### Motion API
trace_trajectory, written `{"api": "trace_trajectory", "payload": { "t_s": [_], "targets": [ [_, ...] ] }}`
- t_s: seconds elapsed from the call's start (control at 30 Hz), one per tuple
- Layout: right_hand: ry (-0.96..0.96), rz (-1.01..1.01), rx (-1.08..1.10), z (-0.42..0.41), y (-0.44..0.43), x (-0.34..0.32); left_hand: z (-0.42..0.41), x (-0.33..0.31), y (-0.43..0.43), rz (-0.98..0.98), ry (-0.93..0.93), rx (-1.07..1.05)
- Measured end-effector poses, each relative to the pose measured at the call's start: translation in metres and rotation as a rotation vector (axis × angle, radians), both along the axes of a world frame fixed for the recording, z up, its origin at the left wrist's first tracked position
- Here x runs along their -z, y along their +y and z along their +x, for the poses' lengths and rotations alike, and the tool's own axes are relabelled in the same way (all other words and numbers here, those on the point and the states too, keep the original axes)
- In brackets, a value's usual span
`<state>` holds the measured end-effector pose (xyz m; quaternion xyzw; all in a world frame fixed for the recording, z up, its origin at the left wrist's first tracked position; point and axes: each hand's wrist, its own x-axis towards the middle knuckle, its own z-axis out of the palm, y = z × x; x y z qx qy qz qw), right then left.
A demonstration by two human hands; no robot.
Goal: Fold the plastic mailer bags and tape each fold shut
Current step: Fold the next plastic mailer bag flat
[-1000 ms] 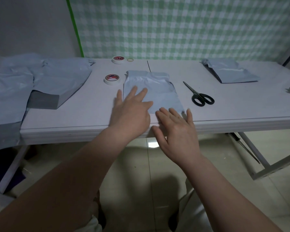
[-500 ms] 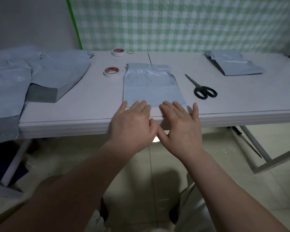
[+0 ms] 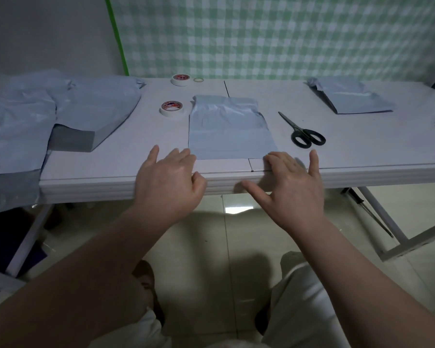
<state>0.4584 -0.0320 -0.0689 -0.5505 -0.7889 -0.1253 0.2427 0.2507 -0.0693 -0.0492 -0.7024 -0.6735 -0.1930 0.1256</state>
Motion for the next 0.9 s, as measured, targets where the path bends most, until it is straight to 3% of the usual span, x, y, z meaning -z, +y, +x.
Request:
{"api": "trace_trajectory", "payload": {
  "t_s": [0.1, 0.4, 0.57, 0.9],
  "targets": [
    [-0.01, 0.026, 0.024, -0.009, 0.001, -0.008, 0.004, -0.005, 0.001, -0.095, 0.05, -0.025],
    [-0.021, -0.083, -0.242, -0.032, 0.004, -0.004, 0.046, -0.005, 0.004, -0.176, 0.082, 0.079],
    [0.017, -0.05, -0.202, -0.023, 0.002, -0.003, 0.04, 0.001, 0.002, -0.106, 0.119, 0.043],
    [0.028, -0.006, -0.002, -0.001, 0.009, -0.01, 0.014, -0.004, 0.002, 0.061, -0.009, 0.048]
  ]
}}
